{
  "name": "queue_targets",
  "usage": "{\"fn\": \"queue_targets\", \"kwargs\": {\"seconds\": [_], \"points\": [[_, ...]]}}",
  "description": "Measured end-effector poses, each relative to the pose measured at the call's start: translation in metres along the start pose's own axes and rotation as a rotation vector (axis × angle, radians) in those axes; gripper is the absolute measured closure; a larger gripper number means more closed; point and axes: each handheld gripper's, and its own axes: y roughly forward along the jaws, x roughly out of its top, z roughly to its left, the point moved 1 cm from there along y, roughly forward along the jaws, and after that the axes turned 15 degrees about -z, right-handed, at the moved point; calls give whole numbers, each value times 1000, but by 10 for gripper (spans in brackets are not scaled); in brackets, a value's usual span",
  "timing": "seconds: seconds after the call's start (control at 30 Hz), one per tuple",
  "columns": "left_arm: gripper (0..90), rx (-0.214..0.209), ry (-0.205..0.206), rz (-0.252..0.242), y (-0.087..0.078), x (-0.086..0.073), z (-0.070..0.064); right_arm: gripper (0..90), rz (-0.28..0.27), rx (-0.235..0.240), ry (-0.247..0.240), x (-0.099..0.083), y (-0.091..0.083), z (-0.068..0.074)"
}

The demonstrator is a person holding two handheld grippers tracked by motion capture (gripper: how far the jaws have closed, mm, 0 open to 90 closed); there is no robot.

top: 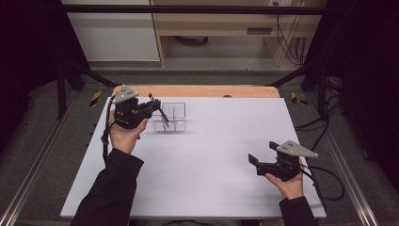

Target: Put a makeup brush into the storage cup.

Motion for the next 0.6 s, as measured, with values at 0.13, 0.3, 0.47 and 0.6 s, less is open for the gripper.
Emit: {"fn": "queue_targets", "kwargs": {"seconds": [0.13,0.3,0.47,0.6], "points": [[838,8,-1,-2,6,2,3,63,-2,4,1,1,-1,0],[838,18,7,-4,13,4,2,63,-1,9,1,1,0,0],[838,27,15,0,19,4,3,63,-3,12,6,1,0,0],[839,34,29,2,23,5,4,63,2,8,6,1,0,1]]}}
